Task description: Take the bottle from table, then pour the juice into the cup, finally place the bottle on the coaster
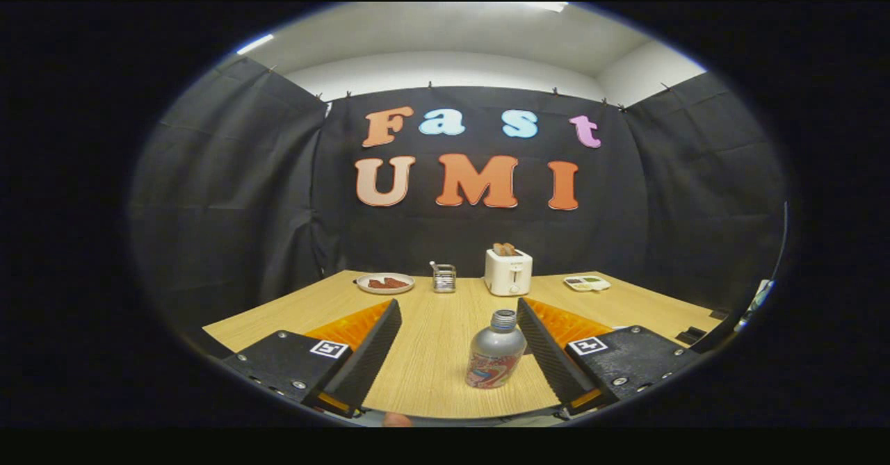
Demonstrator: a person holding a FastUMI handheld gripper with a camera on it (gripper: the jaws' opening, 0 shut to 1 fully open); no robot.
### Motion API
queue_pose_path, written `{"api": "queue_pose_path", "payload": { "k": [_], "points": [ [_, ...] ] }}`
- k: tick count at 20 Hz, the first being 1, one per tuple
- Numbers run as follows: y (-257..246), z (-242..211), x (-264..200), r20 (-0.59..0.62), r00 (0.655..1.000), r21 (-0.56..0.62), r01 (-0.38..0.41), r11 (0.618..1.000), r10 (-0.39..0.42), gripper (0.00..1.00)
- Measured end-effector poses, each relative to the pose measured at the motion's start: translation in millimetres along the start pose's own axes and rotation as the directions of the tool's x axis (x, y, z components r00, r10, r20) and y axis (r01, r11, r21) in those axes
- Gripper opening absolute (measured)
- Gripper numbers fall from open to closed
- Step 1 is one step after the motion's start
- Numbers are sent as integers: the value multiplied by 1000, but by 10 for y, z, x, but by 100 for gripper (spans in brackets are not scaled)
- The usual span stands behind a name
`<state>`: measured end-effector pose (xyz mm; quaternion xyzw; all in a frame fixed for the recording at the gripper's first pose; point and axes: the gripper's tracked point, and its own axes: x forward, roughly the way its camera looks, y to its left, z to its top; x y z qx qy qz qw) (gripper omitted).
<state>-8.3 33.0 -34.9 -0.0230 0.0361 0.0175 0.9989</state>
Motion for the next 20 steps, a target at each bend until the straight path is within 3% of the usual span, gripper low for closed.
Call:
{"api": "queue_pose_path", "payload": {
  "k": [12, 20],
  "points": [
    [-111, -81, 36, -28, 999, 3, 41, 999, -41, 99],
    [-305, -491, 151, -121, 990, 5, 69, 998, -68, 99]
  ]
}}
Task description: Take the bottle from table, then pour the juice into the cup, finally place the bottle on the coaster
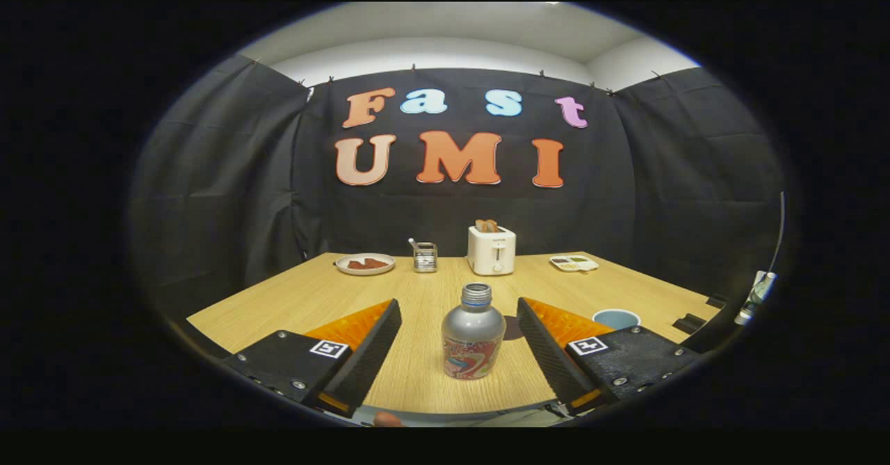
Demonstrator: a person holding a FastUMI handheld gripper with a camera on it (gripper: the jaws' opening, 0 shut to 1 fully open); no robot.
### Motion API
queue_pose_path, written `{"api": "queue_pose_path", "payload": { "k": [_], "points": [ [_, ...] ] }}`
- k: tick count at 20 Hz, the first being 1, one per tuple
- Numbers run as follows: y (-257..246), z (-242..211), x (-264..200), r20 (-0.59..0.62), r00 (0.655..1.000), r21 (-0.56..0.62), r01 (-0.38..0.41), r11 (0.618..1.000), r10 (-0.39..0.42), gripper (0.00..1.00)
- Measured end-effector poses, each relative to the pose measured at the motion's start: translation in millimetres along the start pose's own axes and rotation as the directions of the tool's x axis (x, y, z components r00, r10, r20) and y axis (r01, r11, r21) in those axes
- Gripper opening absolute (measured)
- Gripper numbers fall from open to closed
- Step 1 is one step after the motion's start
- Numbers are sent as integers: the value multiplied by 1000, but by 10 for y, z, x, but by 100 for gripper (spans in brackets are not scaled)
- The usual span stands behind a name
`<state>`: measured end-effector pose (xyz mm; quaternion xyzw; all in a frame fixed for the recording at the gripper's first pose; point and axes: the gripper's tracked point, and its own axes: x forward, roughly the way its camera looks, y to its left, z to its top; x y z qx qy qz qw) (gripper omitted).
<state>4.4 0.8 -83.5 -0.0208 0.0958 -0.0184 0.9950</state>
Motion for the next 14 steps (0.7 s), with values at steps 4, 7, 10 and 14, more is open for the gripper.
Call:
{"api": "queue_pose_path", "payload": {
  "k": [4, 7, 10, 14],
  "points": [
    [-82, -257, 75, -54, 998, 2, 15, 1000, -15, 99],
    [-109, -452, 151, -100, 995, -8, 20, 1000, -21, 99],
    [-123, -653, 219, -144, 989, -21, 19, 1000, -22, 99],
    [-136, -876, 311, -191, 981, -32, 20, 999, -25, 99]
  ]
}}
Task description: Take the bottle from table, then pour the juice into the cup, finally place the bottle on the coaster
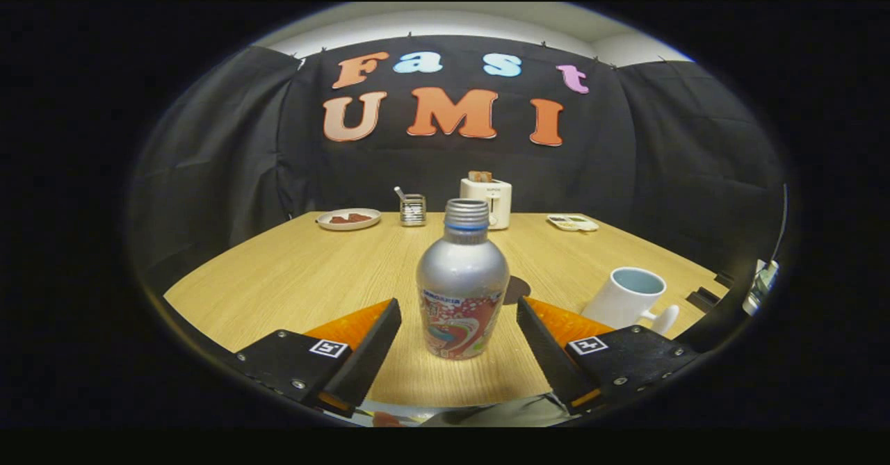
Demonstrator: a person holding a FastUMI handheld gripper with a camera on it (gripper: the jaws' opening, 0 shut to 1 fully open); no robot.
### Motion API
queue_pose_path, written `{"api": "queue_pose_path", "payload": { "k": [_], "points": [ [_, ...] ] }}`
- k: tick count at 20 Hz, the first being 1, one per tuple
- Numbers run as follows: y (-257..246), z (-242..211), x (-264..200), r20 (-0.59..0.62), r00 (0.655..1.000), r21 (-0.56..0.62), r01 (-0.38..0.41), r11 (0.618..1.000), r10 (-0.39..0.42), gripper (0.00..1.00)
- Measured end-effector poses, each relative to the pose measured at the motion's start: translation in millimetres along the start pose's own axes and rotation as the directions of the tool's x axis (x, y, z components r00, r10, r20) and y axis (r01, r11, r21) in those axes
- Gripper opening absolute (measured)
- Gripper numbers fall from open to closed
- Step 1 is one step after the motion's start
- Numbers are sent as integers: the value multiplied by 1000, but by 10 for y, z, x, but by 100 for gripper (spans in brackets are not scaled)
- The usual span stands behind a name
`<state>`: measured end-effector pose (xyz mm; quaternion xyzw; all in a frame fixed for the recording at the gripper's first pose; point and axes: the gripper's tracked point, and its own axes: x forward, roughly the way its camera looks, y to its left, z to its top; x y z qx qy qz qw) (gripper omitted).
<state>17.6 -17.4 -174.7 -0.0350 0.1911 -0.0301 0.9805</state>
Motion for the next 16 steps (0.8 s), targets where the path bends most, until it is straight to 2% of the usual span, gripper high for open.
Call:
{"api": "queue_pose_path", "payload": {
  "k": [6, 16],
  "points": [
    [29, -215, 173, -46, 999, -6, -7, 1000, 6, 99],
    [5, -340, 381, -46, 999, -26, 10, 1000, -11, 98]
  ]
}}
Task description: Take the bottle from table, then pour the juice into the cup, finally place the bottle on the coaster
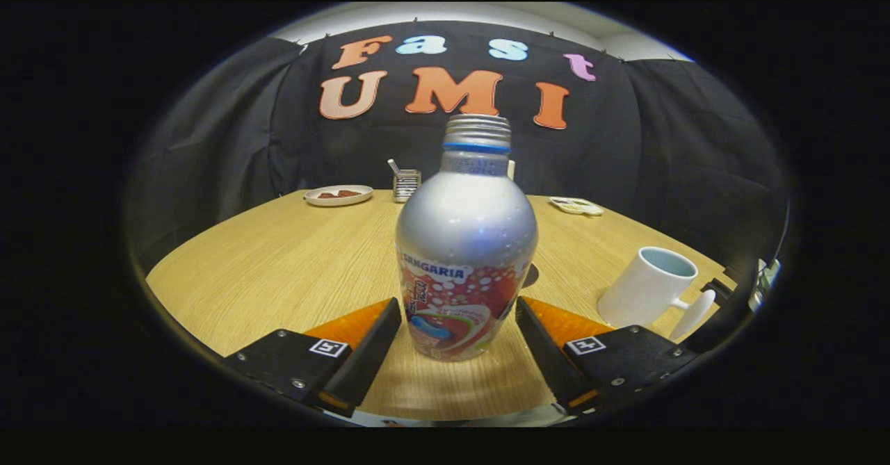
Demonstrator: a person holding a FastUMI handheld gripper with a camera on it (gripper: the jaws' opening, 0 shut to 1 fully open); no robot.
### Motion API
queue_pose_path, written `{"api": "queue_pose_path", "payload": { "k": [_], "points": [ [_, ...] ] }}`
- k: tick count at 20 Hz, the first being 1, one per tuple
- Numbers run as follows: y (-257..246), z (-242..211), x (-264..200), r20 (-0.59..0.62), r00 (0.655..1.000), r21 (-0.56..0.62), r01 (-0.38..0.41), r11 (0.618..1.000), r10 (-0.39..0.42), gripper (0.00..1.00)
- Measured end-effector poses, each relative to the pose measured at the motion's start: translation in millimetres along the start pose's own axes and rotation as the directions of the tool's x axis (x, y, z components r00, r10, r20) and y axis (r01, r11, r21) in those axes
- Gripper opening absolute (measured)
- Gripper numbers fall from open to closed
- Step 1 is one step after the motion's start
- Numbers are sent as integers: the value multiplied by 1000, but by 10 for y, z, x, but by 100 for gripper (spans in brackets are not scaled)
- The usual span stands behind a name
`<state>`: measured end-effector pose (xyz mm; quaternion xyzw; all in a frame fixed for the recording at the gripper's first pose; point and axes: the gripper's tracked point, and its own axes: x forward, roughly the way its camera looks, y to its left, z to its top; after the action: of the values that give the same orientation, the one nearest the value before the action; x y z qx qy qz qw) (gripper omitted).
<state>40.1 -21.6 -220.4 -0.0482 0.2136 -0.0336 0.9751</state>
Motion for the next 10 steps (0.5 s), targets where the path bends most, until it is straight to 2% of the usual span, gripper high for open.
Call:
{"api": "queue_pose_path", "payload": {
  "k": [3, 7, 10],
  "points": [
    [28, 4, 25, 8, 1000, 21, -16, 1000, 16, 80],
    [6, 27, 8, 24, 999, 103, -26, 994, 24, 68],
    [-55, 194, -99, 61, 998, 174, -30, 984, 20, 66]
  ]
}}
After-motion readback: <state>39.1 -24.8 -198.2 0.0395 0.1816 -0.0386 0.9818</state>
